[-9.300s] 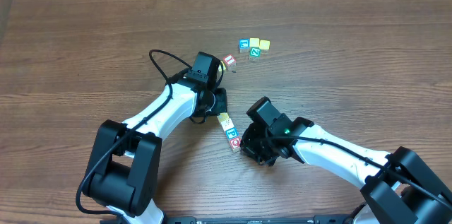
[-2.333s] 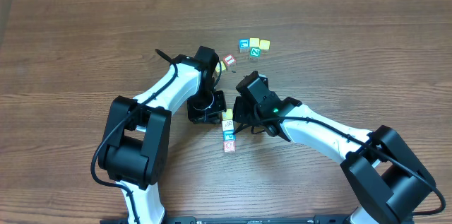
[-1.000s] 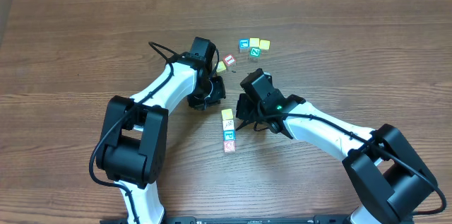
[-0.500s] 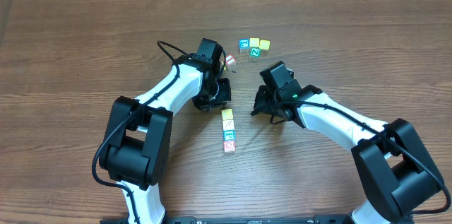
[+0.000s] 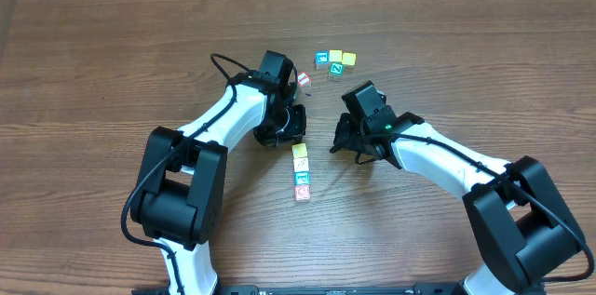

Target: Flip 4 blocks

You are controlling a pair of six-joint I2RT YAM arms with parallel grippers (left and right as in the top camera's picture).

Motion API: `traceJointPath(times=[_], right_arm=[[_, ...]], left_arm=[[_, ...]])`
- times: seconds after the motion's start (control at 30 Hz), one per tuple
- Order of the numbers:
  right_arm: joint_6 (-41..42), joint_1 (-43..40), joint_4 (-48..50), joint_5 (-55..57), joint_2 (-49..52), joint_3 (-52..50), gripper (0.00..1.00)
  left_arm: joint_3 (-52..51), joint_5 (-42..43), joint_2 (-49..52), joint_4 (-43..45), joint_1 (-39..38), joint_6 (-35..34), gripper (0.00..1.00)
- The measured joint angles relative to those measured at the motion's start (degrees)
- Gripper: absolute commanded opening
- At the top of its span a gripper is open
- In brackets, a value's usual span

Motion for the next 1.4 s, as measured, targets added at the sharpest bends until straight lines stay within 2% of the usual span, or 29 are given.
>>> traceJointPath(times=[1.4], right_arm=[[0.0,0.0,0.0,0.0,0.0,0.0,0.05]], left_arm=[[0.0,4.7,0.0,-1.5,0.0,3.8,0.04]])
